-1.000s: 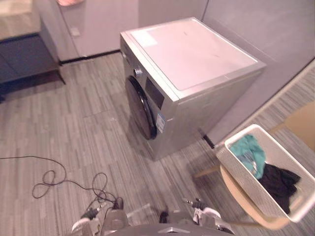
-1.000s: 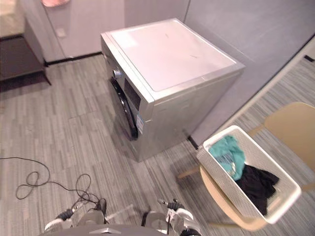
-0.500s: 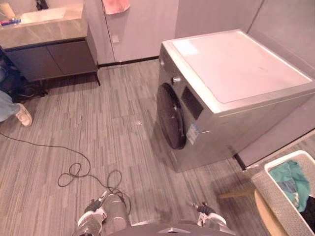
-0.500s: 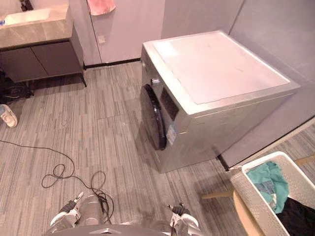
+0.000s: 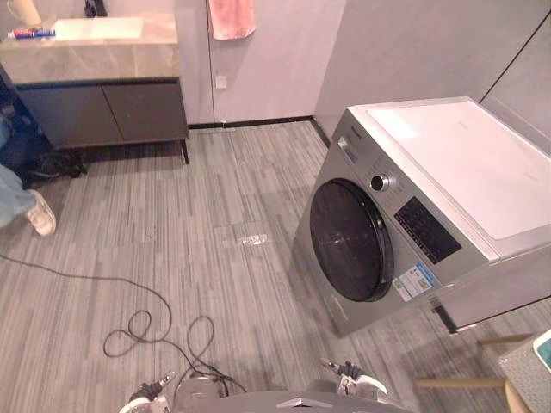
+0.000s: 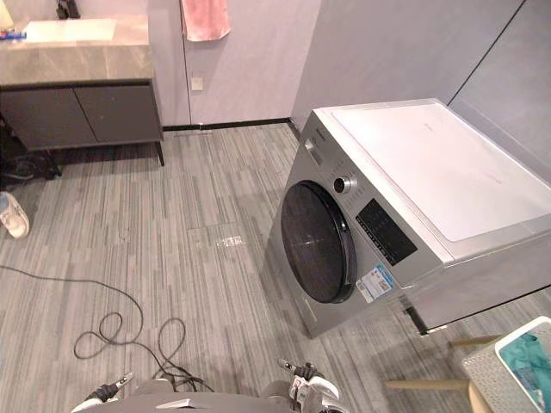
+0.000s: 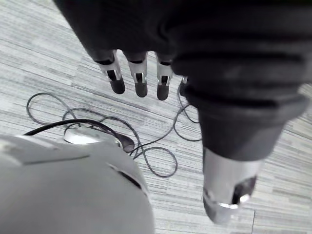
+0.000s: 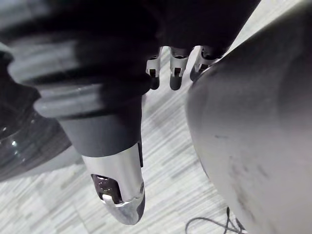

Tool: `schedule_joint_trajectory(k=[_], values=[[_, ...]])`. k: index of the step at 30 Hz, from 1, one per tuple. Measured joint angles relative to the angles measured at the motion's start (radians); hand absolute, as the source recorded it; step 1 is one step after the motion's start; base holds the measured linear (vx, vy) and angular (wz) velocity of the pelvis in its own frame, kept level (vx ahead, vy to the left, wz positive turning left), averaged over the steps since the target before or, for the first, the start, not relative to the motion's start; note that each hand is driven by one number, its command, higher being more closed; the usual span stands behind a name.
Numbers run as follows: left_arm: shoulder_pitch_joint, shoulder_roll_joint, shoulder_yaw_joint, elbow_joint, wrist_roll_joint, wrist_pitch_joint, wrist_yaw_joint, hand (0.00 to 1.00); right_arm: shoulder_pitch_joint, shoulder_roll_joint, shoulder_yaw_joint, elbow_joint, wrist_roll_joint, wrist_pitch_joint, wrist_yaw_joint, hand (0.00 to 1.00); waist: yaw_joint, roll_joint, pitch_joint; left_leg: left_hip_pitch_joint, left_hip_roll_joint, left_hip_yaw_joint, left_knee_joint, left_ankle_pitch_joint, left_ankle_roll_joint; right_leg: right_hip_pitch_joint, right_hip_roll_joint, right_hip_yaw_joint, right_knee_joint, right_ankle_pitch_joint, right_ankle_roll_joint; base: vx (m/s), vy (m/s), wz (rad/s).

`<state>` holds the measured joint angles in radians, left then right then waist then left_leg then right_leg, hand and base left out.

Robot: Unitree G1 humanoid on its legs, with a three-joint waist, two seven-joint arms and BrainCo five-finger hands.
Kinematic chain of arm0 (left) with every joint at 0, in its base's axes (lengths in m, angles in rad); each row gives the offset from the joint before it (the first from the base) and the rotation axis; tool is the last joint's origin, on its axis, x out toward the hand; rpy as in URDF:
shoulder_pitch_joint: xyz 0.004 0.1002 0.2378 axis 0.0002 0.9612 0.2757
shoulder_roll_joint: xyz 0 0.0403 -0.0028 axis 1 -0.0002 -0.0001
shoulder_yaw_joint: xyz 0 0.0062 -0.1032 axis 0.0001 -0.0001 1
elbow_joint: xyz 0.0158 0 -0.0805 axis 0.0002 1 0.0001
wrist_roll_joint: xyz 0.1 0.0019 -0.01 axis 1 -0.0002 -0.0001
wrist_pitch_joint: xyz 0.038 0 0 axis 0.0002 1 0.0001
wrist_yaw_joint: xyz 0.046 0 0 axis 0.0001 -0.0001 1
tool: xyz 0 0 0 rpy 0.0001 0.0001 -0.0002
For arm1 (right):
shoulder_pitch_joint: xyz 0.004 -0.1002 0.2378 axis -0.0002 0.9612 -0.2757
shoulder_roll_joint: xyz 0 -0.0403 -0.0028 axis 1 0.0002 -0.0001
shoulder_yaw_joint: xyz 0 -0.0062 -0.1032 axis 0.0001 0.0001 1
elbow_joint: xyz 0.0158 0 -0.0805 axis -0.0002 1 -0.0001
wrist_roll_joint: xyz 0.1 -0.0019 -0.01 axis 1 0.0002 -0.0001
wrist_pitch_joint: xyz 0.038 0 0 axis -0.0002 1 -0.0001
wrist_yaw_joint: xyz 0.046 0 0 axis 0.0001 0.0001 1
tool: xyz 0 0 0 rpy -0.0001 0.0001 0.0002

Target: Pick up the laundry basket with both hands and put the clothes into the washing machine.

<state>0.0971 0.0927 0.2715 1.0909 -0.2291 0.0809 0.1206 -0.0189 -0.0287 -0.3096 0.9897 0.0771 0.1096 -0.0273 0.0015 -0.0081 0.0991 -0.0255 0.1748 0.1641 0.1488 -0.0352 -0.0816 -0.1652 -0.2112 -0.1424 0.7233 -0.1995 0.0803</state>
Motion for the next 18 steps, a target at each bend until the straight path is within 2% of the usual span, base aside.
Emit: schedule_joint_trajectory(k=[1,2,3,4,6,7,9,12,15,18], values=[[-0.004,-0.005,0.0,0.002,0.003,0.0,0.002,0.0,-0.006,0.002,0.025,-0.026,0.006,0.0,0.001,0.0,-0.001,0.01,0.006,0.013,0.014,0.014,-0.014,0.008,-0.012,-0.013,0.052,-0.009,-0.081,-0.028,0.001,0.12,-0.116,-0.34],[-0.005,-0.006,0.0,0.002,0.006,0.0,0.002,0.0,-0.007,0.005,0.036,-0.041,0.01,-0.001,0.001,0.0,-0.002,0.011,0.007,0.016,0.016,0.022,-0.019,0.011,-0.018,-0.014,0.07,-0.014,-0.142,-0.027,0.002,0.1,-0.166,-0.37],[-0.014,-0.008,0.004,0.013,0.018,-0.001,0.003,0.0,-0.012,-0.001,0.065,-0.085,0.034,-0.009,0.002,0.0,-0.007,0.014,0.009,0.032,0.017,0.032,-0.048,0.019,-0.035,0.023,0.111,-0.046,-0.33,0.015,-0.04,0.09,-0.143,-0.33],[-0.019,-0.028,0.0,0.022,0.018,0.001,0.001,0.0,-0.015,-0.01,0.067,-0.117,0.048,-0.016,-0.002,0.0,-0.007,0.043,0.013,0.044,0.025,0.029,-0.085,0.033,-0.037,0.047,0.144,-0.048,-0.404,0.054,-0.058,0.1,-0.115,-0.35],[-0.026,-0.053,0.01,0.025,0.02,0.002,0.002,0.0,-0.024,-0.034,0.079,-0.163,0.053,-0.023,-0.004,0.0,-0.01,0.073,0.022,0.07,0.019,0.027,-0.132,0.046,-0.028,0.049,0.163,-0.04,-0.414,0.062,-0.058,0.1,-0.028,-0.21],[-0.027,-0.058,0.025,0.027,0.039,0.005,0.004,0.0,-0.023,-0.041,0.103,-0.2,0.053,-0.021,-0.004,0.0,-0.009,0.072,0.022,0.081,0.021,0.028,-0.156,0.076,-0.043,0.052,0.172,-0.039,-0.417,0.062,-0.058,0.07,-0.043,-0.06],[-0.036,-0.059,0.043,0.023,0.046,0.005,0.004,0.0,-0.023,-0.043,0.133,-0.304,0.053,-0.023,-0.004,0.0,-0.01,0.061,0.028,0.092,0.031,0.029,-0.171,0.082,-0.043,0.066,0.186,-0.049,-0.453,0.071,-0.067,-0.02,-0.06,0.07],[-0.041,-0.059,0.063,0.017,0.048,0.005,0.006,0.0,-0.022,-0.043,0.149,-0.423,0.053,-0.039,-0.004,0.0,-0.003,0.052,0.029,0.087,0.029,0.028,-0.178,0.082,-0.043,0.078,0.19,-0.05,-0.493,0.089,-0.062,-0.04,0.021,0.07],[-0.042,-0.053,0.081,0.017,0.058,0.007,0.007,0.0,-0.018,-0.037,0.15,-0.494,0.055,-0.066,-0.006,0.0,0.001,0.026,0.02,0.076,0.008,0.021,-0.193,0.085,-0.035,0.105,0.176,-0.061,-0.567,0.127,-0.042,-0.03,0.103,0.15],[-0.042,-0.041,0.08,0.017,0.098,0.019,0.007,0.0,-0.015,-0.033,0.152,-0.501,0.055,-0.069,-0.005,0.0,0.001,0.015,0.016,0.079,-0.019,0.003,-0.207,0.092,-0.021,0.138,0.157,-0.072,-0.616,0.16,-0.029,0.03,0.098,0.19]])
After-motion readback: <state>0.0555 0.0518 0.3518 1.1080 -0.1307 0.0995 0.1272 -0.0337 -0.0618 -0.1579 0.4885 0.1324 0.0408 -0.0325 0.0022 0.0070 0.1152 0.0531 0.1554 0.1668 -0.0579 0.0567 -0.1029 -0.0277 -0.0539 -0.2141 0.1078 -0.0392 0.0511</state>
